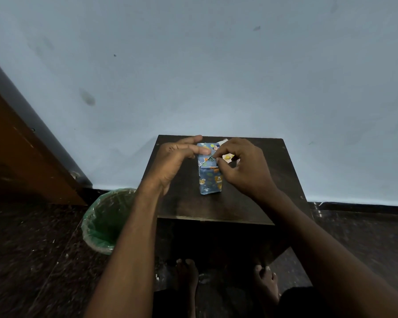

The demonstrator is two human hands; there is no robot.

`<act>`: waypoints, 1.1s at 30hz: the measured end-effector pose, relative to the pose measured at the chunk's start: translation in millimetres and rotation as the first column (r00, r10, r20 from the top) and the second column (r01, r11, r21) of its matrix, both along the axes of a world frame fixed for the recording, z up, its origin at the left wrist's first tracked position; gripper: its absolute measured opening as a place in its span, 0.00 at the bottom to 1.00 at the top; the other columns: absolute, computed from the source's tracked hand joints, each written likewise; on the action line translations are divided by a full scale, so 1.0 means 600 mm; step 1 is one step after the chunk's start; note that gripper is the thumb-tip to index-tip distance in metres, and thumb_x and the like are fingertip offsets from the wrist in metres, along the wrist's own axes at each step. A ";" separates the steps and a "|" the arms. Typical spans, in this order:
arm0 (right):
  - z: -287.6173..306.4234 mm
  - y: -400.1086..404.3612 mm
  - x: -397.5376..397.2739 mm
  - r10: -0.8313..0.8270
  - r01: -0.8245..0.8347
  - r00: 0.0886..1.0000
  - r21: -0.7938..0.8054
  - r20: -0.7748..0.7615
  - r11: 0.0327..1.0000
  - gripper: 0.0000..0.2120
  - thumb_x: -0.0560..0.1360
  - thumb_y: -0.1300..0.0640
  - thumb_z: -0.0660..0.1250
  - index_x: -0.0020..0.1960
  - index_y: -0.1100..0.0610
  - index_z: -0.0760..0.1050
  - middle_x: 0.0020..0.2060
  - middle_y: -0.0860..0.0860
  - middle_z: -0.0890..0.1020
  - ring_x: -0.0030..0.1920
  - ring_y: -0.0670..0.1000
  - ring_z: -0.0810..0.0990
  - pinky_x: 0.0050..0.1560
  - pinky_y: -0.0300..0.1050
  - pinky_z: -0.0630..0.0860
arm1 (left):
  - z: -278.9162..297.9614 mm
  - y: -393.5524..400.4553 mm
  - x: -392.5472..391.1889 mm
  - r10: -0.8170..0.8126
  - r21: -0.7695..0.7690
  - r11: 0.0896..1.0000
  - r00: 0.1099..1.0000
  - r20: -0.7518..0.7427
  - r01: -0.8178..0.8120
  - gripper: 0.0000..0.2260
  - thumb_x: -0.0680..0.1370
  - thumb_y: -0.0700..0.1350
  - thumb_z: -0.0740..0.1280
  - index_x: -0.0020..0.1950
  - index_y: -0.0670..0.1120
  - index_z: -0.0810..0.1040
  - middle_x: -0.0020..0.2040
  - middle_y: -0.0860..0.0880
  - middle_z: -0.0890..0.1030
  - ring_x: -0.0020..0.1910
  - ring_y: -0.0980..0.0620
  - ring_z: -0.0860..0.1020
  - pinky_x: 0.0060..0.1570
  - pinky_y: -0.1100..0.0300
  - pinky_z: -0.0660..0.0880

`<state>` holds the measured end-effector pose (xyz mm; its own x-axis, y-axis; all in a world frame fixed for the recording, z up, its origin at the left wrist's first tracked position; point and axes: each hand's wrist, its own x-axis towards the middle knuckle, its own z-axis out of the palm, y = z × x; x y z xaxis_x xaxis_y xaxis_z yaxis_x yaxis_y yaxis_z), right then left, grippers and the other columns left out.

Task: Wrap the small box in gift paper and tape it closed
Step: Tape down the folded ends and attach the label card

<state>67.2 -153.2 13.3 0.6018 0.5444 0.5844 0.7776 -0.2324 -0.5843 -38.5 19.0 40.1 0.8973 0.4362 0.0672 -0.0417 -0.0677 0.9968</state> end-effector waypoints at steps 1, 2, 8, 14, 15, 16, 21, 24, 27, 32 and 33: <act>0.001 -0.001 -0.001 -0.012 0.012 1.000 0.003 0.004 1.000 0.06 0.72 0.61 0.74 0.46 0.52 0.84 0.44 0.42 0.84 0.48 0.44 0.81 0.46 0.45 0.77 | -0.001 -0.002 0.001 0.012 -0.004 1.000 1.000 -0.027 -0.012 0.30 0.55 0.56 0.72 0.51 0.40 0.90 0.64 0.56 0.85 0.67 0.52 0.80 0.72 0.53 0.72; 0.004 -0.002 -0.002 -0.019 0.019 1.000 0.008 -0.003 1.000 0.07 0.72 0.61 0.75 0.47 0.52 0.82 0.44 0.42 0.84 0.48 0.44 0.82 0.46 0.45 0.78 | -0.002 -0.004 0.002 0.009 -0.018 1.000 0.999 -0.040 -0.010 0.32 0.54 0.56 0.72 0.51 0.39 0.89 0.64 0.56 0.86 0.67 0.52 0.80 0.74 0.53 0.72; 0.005 -0.006 -0.004 -0.014 0.014 0.999 -0.006 0.032 1.000 0.09 0.72 0.60 0.74 0.49 0.51 0.78 0.43 0.42 0.84 0.47 0.44 0.83 0.43 0.51 0.80 | -0.005 -0.007 0.007 0.007 -0.095 0.995 0.995 -0.095 -0.016 0.32 0.53 0.56 0.74 0.52 0.40 0.90 0.63 0.55 0.86 0.65 0.53 0.81 0.72 0.55 0.69; 0.004 -0.003 -0.007 0.007 0.000 0.992 -0.051 0.130 0.999 0.05 0.74 0.58 0.69 0.49 0.50 0.80 0.44 0.42 0.83 0.47 0.45 0.82 0.45 0.51 0.78 | -0.008 -0.009 -0.001 -0.031 -0.081 0.996 0.992 -0.126 0.021 0.26 0.58 0.52 0.73 0.52 0.42 0.90 0.59 0.58 0.87 0.58 0.62 0.81 0.60 0.63 0.70; 0.003 -0.002 -0.007 0.004 0.003 0.991 -0.057 0.136 0.998 0.06 0.74 0.58 0.69 0.49 0.50 0.80 0.45 0.42 0.84 0.48 0.45 0.82 0.45 0.51 0.78 | -0.011 -0.008 0.000 -0.010 -0.061 0.998 0.990 -0.138 0.002 0.25 0.58 0.51 0.73 0.52 0.43 0.90 0.61 0.57 0.86 0.63 0.59 0.80 0.66 0.61 0.69; 0.002 -0.002 -0.007 0.001 0.008 0.990 -0.059 0.142 0.998 0.07 0.74 0.58 0.70 0.50 0.50 0.82 0.45 0.42 0.84 0.48 0.46 0.82 0.45 0.50 0.78 | -0.012 -0.007 0.001 -0.003 -0.057 0.998 0.991 -0.133 -0.005 0.22 0.61 0.49 0.71 0.52 0.44 0.91 0.65 0.56 0.85 0.66 0.57 0.79 0.71 0.58 0.68; 0.001 -0.004 -0.006 -0.001 0.009 0.989 -0.055 0.148 0.998 0.10 0.75 0.58 0.70 0.51 0.49 0.87 0.47 0.45 0.86 0.48 0.47 0.83 0.42 0.43 0.77 | -0.012 -0.007 -0.004 -0.022 -0.016 1.000 0.993 -0.120 0.020 0.19 0.66 0.45 0.67 0.52 0.48 0.91 0.72 0.52 0.81 0.69 0.60 0.77 0.77 0.54 0.69; -0.002 -0.003 -0.005 0.007 0.005 0.989 -0.082 0.150 0.997 0.11 0.75 0.58 0.69 0.51 0.49 0.88 0.45 0.46 0.85 0.46 0.48 0.82 0.39 0.44 0.75 | -0.011 -0.007 -0.003 -0.034 0.004 0.999 0.993 -0.116 0.034 0.19 0.66 0.45 0.68 0.53 0.46 0.91 0.72 0.52 0.80 0.65 0.65 0.78 0.71 0.61 0.72; -0.005 -0.002 -0.004 0.017 -0.004 0.989 -0.088 0.144 0.996 0.12 0.74 0.59 0.68 0.50 0.49 0.88 0.44 0.46 0.83 0.46 0.48 0.81 0.39 0.46 0.76 | -0.016 -0.008 -0.003 -0.046 0.047 0.998 0.994 -0.095 0.051 0.15 0.73 0.39 0.67 0.51 0.50 0.91 0.75 0.49 0.78 0.72 0.60 0.75 0.67 0.64 0.72; -0.007 0.000 -0.003 0.028 -0.020 0.995 -0.079 0.097 0.997 0.13 0.74 0.58 0.67 0.50 0.48 0.88 0.45 0.44 0.82 0.47 0.47 0.81 0.40 0.50 0.77 | -0.031 0.002 0.003 0.016 0.244 0.970 0.997 -0.080 0.004 0.15 0.74 0.47 0.67 0.53 0.62 0.90 0.80 0.51 0.73 0.80 0.59 0.66 0.79 0.49 0.64; -0.006 0.001 -0.004 0.030 -0.022 0.995 -0.079 0.094 0.997 0.13 0.74 0.58 0.67 0.50 0.48 0.88 0.45 0.44 0.82 0.47 0.47 0.81 0.40 0.50 0.78 | -0.034 0.004 0.004 0.042 0.306 0.952 0.995 -0.088 -0.013 0.15 0.71 0.54 0.67 0.53 0.65 0.89 0.79 0.54 0.73 0.80 0.61 0.65 0.81 0.41 0.60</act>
<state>64.8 -152.7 9.6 0.5310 0.6053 0.5930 0.8348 -0.2535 -0.4887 -36.3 21.4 19.8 0.8941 0.4321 0.1181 0.0559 -0.3691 0.9277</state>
